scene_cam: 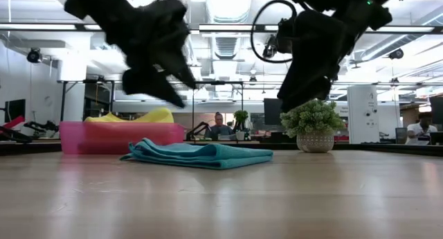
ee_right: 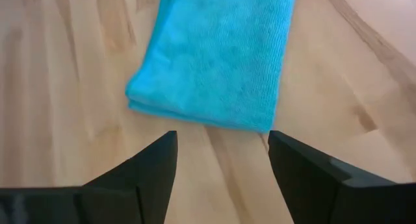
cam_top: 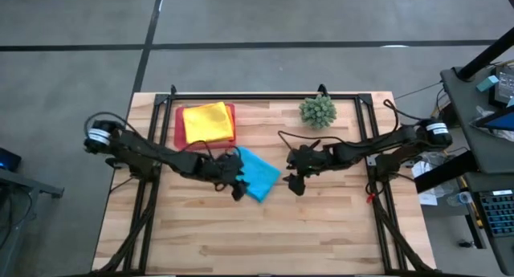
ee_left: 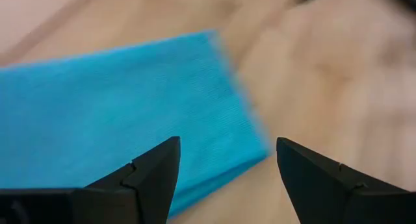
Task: Fold microfiber towels
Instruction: Put the blue towel into the bin
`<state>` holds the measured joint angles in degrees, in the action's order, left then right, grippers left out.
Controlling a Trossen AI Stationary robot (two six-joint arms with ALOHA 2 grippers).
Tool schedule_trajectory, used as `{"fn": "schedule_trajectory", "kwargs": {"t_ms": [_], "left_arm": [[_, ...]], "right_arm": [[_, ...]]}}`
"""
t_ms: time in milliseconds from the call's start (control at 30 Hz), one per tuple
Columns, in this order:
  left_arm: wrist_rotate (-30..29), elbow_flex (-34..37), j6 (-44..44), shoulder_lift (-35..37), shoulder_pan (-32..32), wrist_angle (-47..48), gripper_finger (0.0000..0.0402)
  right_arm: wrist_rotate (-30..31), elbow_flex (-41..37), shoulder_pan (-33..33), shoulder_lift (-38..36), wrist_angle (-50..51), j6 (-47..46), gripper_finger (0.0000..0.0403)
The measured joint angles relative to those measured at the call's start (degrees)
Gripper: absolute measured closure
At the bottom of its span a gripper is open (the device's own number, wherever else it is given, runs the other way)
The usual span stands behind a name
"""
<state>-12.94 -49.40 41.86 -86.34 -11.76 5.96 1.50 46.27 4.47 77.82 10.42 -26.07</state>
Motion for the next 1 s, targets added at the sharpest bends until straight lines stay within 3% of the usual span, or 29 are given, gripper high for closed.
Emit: {"fn": "schedule_trajectory", "kwargs": {"t_ms": [133, 300, 500, 800, 1000], "left_arm": [[-1.7, 0.2, 4.9, 2.9, 2.2, 11.3, 0.0162], [-4.3, 0.3, 7.2, 1.2, 4.2, 16.0, 0.0162], [-3.3, 0.0, 7.6, -4.7, 3.6, 14.9, 0.0162], [-0.9, -3.6, 14.8, -13.8, 1.0, -0.8, 0.0162], [-0.4, -9.0, 11.2, -15.8, 0.8, 2.9, 0.0162]], "right_arm": [[-0.1, -3.8, 0.0, -0.5, -6.1, -5.7, 0.0172], [-0.2, -6.9, 0.3, 0.8, -14.1, -8.9, 0.0172], [0.0, -7.8, 0.3, 1.3, -15.7, -9.3, 0.0172], [0.0, -7.8, 0.3, 1.1, -15.5, -8.5, 0.0172], [0.1, -7.8, 1.9, 1.7, -18.6, -6.9, 0.0172]]}}
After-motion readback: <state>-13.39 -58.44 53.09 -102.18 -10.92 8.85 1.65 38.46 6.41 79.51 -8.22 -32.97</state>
